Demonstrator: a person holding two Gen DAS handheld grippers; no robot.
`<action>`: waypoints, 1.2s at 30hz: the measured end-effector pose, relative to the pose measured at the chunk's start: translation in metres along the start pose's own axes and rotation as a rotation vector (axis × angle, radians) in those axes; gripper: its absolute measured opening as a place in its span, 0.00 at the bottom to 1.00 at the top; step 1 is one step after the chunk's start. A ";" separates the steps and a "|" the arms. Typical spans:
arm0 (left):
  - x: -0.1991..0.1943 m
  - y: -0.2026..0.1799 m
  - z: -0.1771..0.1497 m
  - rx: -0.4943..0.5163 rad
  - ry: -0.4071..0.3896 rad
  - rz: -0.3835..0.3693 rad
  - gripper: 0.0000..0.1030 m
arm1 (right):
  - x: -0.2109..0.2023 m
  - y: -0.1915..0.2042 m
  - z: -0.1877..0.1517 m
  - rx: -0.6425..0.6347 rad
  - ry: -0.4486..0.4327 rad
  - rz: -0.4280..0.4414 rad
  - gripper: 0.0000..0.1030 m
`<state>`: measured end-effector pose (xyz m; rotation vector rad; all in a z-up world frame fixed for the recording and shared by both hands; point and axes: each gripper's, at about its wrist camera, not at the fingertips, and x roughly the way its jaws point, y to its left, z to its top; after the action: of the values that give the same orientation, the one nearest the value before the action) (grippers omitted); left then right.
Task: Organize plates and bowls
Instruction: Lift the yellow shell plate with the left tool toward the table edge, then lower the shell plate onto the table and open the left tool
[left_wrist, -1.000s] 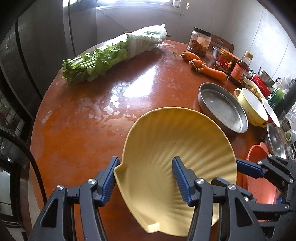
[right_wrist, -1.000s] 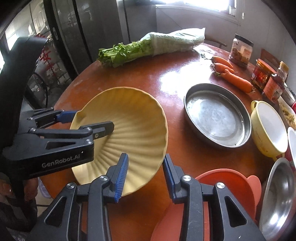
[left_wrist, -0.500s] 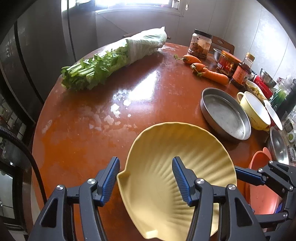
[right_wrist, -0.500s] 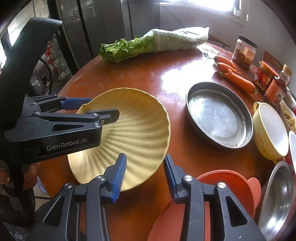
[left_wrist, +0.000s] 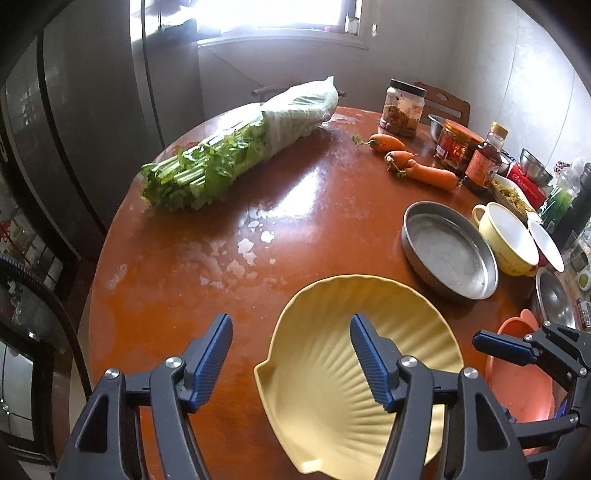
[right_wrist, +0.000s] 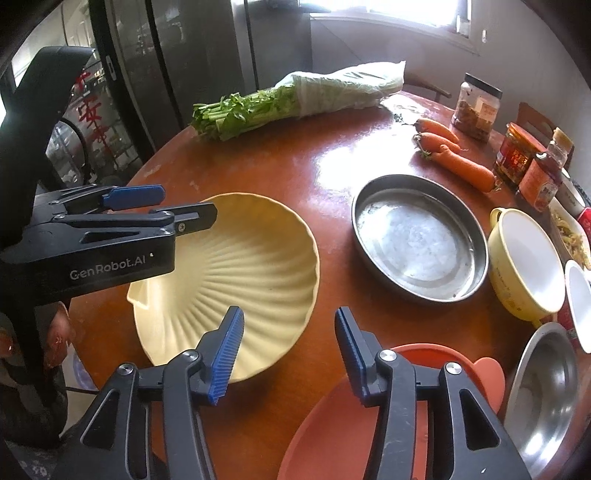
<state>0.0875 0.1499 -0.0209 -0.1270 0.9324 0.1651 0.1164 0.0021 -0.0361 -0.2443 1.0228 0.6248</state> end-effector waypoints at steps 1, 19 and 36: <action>-0.001 -0.001 0.000 0.003 -0.002 0.001 0.65 | -0.002 -0.001 0.000 0.001 -0.004 -0.002 0.52; -0.041 -0.042 0.001 0.051 -0.080 -0.007 0.70 | -0.056 -0.034 -0.016 0.084 -0.130 -0.103 0.67; -0.064 -0.108 -0.012 0.131 -0.107 -0.060 0.75 | -0.115 -0.088 -0.066 0.200 -0.225 -0.189 0.68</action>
<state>0.0622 0.0363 0.0279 -0.0246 0.8295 0.0543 0.0785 -0.1421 0.0202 -0.0907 0.8272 0.3659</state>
